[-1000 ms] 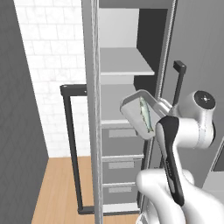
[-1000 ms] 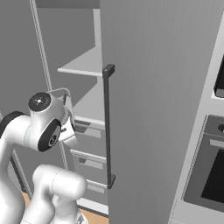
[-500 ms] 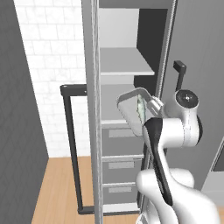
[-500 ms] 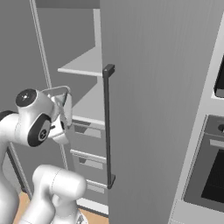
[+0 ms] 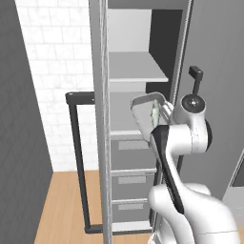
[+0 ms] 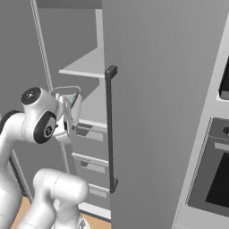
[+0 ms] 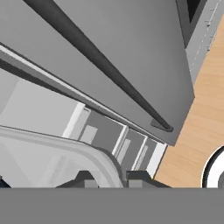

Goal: Take the meat container that has the fish and place it on the second highest rack of the freezer. Then take the vegetable container that has the corn and eggplant and place it on the highest rack of the freezer.

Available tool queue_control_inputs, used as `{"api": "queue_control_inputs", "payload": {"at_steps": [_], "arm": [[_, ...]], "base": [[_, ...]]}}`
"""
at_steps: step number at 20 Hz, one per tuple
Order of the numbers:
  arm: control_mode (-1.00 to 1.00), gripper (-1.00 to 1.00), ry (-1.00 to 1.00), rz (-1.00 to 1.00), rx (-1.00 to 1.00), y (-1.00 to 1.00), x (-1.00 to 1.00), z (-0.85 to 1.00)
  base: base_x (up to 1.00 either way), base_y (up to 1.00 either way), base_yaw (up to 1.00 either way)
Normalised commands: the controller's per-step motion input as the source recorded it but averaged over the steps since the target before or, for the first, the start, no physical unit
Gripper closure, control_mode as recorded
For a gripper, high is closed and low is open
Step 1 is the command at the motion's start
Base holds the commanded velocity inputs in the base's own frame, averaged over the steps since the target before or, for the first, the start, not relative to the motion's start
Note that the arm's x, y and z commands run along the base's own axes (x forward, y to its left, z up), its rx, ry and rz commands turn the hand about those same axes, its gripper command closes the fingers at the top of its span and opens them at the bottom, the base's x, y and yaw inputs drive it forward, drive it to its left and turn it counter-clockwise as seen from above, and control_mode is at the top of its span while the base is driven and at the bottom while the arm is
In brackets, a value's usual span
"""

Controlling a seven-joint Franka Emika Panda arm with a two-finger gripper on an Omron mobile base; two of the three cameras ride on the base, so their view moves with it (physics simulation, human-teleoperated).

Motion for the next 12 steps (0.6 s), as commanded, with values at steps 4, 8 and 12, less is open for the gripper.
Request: {"api": "queue_control_inputs", "payload": {"at_steps": [4,8,12], "arm": [[-1.0,1.0,0.2,0.0,0.0,0.0,0.49,0.1],[-1.0,1.0,0.32,0.0,-0.05,0.0,0.22,-0.03],[-1.0,1.0,0.27,0.0,-0.03,0.0,0.1,-0.22]], "base": [[0.0,0.0,0.0],[0.0,0.0,0.0],[0.0,0.0,0.0]]}}
